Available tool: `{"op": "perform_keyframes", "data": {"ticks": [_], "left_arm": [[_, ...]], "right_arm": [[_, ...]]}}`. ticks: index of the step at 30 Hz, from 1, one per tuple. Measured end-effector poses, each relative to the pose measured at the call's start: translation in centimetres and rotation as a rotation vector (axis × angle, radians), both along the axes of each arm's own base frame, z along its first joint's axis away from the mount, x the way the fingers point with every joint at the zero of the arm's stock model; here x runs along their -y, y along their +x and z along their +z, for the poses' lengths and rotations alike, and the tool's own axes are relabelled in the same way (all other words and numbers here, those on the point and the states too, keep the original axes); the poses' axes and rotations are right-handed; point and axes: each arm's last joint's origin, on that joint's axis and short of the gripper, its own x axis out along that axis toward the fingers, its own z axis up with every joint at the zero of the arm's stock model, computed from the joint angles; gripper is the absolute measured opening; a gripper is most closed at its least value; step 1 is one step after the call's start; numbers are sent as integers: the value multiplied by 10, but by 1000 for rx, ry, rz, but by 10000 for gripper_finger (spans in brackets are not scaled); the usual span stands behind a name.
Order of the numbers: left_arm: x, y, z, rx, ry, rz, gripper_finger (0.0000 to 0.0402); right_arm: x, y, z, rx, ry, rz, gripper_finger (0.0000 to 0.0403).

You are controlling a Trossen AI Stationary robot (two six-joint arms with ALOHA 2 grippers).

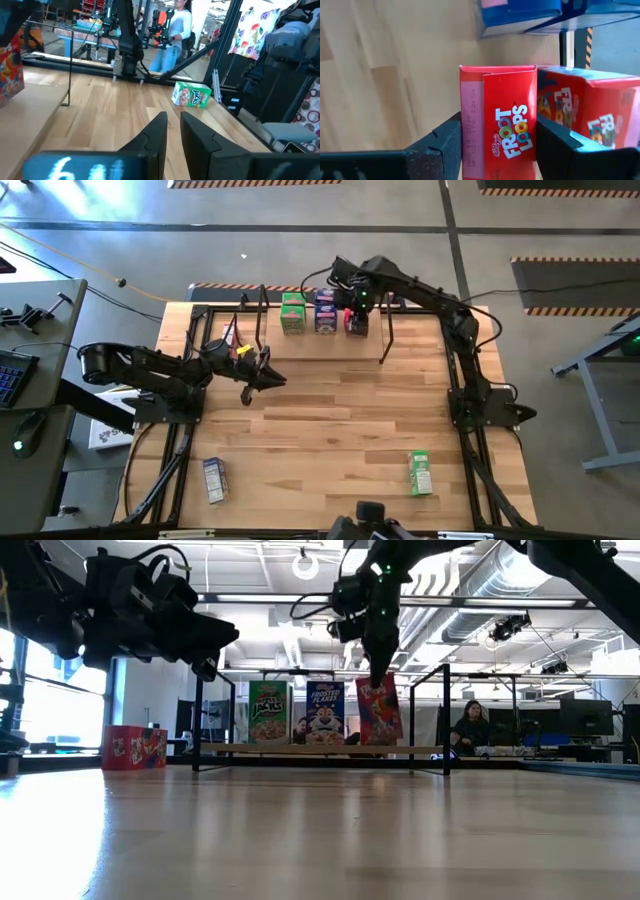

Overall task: Stack cereal on shelf
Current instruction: Put the bottom red cereal box on the shelf aligned with the red cereal box, then put the green cereal box on the shelf aligned with the green cereal box

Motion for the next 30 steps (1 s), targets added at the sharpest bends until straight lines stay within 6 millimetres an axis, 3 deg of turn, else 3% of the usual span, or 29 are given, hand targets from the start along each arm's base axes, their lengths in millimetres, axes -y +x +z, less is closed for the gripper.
{"op": "perform_keyframes", "data": {"ticks": [10,20,25,30], "left_arm": [[0,0,0,0,-2,2,46],[0,0,0,1,-1,3,46],[0,0,0,1,-1,2,46],[0,0,0,2,1,2,46]], "right_arm": [[3,2,-7,-15,-54,-20,187],[0,2,-5,-52,-106,-41,237],[-6,5,10,-46,-151,-31,240],[-21,4,40,-20,-179,-37,237]]}}
